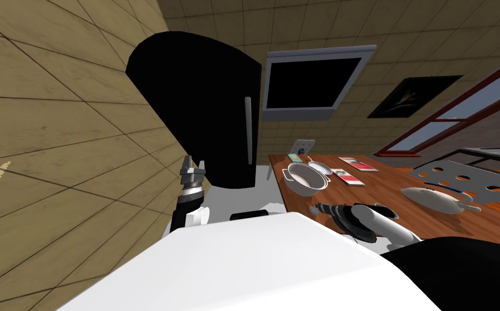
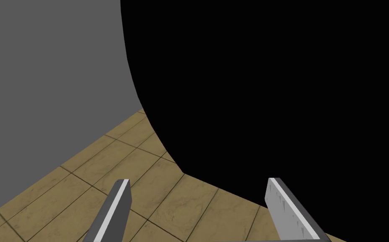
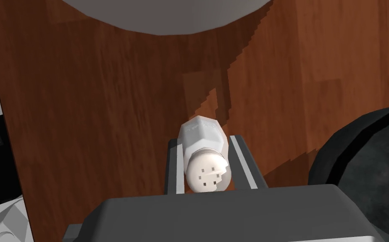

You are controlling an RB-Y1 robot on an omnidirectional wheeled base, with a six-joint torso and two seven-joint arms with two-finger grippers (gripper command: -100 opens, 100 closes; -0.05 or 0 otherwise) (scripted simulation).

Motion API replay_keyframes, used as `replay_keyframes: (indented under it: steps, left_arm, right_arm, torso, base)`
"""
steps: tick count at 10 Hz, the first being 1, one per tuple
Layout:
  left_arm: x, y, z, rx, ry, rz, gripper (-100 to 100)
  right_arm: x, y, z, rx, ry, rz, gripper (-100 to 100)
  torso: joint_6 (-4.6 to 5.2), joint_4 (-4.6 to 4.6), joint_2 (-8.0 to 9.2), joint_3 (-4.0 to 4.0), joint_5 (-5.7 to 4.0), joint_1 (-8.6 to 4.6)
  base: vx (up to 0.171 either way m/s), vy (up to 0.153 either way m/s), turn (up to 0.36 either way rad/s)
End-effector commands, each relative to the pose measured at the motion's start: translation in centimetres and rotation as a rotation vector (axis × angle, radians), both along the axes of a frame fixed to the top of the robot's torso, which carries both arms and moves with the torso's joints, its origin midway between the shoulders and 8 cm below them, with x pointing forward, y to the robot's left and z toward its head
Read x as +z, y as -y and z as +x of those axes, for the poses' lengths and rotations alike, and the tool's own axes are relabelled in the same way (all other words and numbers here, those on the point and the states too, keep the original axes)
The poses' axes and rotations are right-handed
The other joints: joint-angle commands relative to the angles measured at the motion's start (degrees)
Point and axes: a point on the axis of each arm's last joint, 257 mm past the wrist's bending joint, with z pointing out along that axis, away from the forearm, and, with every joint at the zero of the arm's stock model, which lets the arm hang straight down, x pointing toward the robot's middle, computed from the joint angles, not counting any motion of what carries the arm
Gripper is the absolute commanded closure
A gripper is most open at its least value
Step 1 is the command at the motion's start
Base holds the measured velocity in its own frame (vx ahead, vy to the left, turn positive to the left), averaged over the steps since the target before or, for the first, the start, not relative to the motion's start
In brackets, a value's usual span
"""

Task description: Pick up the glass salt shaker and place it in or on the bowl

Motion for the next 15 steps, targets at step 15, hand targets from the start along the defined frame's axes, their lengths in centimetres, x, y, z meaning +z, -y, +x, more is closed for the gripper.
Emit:
replay_keyframes:
  steps: [15]
  left_arm:
    - [0.0, 0.0, 0.0, 0.0, 0.0, 0.0, 0]
  right_arm:
    - [15.0, 12.5, 2.2, -0.323, 0.267, 0.017, 100]
  torso:
    - [0.03, 0.1, 0.36, 0.23, -0.03, -0.39]
  base:
    - [-0.139, 0.038, 0.12]
